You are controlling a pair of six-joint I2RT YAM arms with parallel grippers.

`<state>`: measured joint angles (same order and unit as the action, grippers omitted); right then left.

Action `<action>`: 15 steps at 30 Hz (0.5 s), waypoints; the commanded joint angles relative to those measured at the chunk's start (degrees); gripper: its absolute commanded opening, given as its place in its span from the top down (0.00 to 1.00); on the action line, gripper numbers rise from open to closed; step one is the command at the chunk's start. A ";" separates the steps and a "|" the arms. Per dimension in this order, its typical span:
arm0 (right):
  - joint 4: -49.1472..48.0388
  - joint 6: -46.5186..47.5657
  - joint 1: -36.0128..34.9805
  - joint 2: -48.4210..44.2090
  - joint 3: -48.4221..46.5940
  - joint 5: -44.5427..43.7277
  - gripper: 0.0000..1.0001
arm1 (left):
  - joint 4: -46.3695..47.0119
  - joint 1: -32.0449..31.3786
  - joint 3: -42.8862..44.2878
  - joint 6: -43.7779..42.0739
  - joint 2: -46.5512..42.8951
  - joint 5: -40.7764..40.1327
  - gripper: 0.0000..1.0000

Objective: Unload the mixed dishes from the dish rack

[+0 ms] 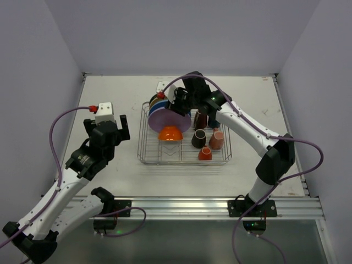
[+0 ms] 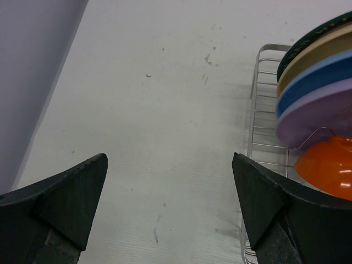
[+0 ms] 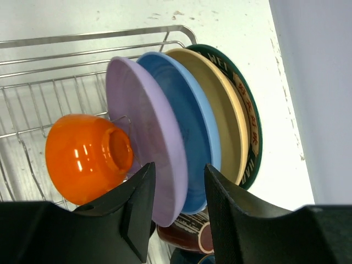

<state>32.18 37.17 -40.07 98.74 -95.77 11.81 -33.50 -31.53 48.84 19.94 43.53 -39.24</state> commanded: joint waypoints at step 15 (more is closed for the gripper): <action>-0.81 0.63 -0.27 3.65 -2.58 2.43 0.59 | 3.79 1.30 -0.32 -1.93 -0.73 3.30 0.00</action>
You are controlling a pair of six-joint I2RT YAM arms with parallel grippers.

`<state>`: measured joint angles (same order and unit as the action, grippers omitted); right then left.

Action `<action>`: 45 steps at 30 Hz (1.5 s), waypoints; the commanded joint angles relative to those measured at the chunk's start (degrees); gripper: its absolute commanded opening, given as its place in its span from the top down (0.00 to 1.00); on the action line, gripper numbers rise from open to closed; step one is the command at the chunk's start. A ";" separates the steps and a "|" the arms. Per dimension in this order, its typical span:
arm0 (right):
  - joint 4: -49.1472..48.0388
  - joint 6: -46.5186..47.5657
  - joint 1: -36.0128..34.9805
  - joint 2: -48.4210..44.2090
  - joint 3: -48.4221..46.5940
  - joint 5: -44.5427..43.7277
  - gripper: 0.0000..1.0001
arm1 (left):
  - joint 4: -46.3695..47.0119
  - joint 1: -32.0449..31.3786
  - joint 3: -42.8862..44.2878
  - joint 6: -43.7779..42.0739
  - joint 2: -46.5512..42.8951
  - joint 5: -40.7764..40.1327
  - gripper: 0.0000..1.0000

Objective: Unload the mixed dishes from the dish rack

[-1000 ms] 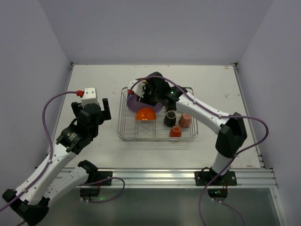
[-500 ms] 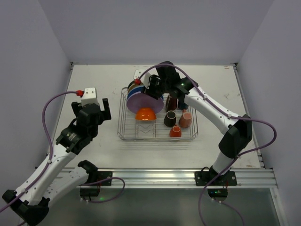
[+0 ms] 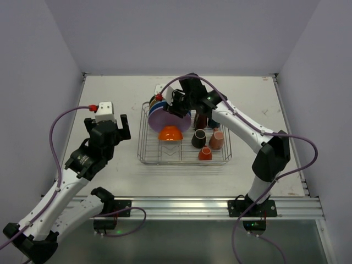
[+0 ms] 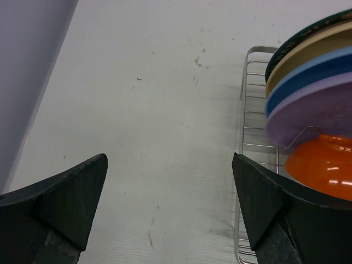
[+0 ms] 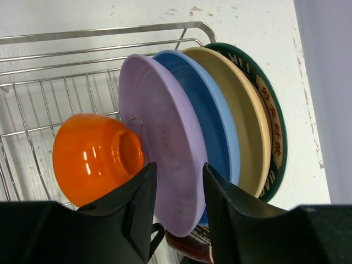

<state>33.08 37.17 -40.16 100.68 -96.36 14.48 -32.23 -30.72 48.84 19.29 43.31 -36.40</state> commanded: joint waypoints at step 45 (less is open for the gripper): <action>-27.62 13.45 -1.94 -6.02 16.36 -2.97 1.00 | 3.14 1.10 -0.68 -1.53 0.11 2.21 0.00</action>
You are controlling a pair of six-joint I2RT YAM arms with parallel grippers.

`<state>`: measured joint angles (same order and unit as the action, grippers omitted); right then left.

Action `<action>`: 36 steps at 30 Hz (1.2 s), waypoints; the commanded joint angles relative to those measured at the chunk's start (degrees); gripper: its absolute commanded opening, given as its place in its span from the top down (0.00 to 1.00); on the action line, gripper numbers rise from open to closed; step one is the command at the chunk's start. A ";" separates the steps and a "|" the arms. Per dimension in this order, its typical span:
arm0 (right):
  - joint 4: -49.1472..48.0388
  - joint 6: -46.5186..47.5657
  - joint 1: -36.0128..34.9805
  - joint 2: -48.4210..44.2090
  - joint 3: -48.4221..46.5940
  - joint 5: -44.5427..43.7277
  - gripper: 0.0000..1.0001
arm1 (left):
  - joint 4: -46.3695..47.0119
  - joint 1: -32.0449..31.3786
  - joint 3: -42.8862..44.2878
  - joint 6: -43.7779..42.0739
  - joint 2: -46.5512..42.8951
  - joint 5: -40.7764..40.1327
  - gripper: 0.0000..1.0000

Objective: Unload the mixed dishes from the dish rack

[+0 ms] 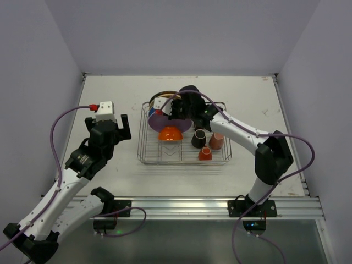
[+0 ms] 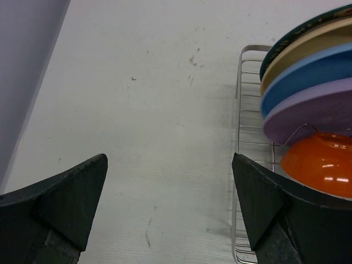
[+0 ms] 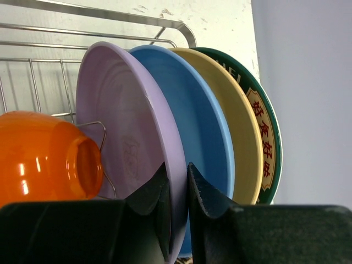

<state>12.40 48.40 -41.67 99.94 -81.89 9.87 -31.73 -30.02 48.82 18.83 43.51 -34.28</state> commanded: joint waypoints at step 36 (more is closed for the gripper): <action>-0.19 -18.66 1.94 -26.00 2.26 4.64 1.00 | 12.64 0.93 3.65 -0.37 -10.11 31.43 0.00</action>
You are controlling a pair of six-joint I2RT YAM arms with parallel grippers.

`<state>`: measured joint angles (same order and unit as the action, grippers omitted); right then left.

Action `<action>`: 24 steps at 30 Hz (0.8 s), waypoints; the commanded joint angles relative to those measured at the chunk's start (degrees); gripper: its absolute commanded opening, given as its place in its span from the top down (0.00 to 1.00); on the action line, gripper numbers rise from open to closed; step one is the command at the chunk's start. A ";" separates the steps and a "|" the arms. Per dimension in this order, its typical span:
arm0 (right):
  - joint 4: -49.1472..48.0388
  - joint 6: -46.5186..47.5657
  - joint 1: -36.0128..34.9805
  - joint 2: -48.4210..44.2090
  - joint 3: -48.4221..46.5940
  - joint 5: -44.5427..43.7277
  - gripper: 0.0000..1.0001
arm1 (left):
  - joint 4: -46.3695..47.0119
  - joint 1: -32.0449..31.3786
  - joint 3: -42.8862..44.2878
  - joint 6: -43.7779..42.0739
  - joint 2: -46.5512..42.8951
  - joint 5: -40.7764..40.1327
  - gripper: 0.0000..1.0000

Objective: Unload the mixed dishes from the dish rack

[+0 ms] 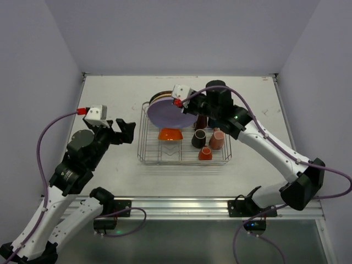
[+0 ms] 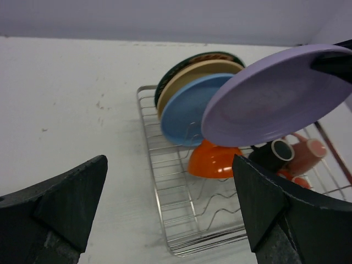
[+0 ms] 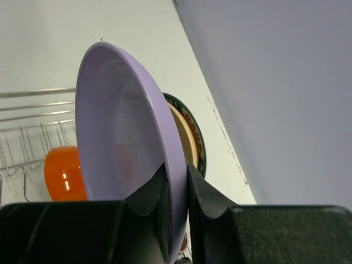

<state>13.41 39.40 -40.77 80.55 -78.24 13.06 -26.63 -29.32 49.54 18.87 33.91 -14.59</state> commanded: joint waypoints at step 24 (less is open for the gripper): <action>3.64 -63.48 20.47 -25.36 6.52 16.11 1.00 | 29.01 0.23 11.28 11.80 23.21 45.00 0.02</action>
<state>20.03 -20.21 -21.10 56.03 -72.05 22.63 -1.85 -29.30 57.45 28.56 56.25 24.99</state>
